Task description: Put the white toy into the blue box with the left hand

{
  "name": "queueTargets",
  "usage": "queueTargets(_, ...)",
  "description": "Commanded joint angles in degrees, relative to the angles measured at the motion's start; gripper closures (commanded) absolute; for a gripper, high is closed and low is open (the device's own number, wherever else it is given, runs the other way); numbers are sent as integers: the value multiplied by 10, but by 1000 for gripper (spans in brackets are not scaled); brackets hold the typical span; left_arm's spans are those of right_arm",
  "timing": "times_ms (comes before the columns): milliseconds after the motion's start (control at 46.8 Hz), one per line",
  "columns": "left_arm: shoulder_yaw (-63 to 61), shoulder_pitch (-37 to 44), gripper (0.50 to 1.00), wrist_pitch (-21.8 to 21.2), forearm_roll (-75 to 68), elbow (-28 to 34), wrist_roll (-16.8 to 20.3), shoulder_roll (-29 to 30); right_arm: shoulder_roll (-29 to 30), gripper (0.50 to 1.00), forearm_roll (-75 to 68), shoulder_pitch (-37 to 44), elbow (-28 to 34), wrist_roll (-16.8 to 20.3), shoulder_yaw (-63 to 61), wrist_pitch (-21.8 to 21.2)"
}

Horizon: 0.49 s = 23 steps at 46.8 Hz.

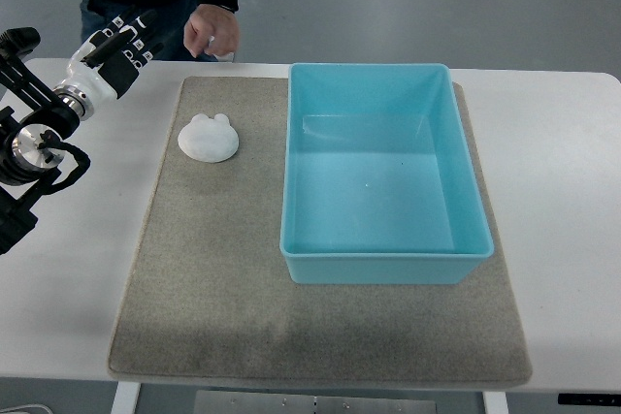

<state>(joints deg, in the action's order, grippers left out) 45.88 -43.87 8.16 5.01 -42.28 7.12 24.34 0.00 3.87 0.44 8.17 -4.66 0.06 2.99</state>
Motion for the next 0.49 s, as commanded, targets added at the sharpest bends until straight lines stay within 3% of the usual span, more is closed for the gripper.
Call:
queueTargets(0, 0, 0, 506, 0, 0, 0, 0, 0, 0, 564, 0, 0, 0, 0, -1, 0)
queueTargets(470, 0, -3, 506, 1, 1, 1, 0, 0, 0, 564, 0, 0, 0, 0, -1, 0)
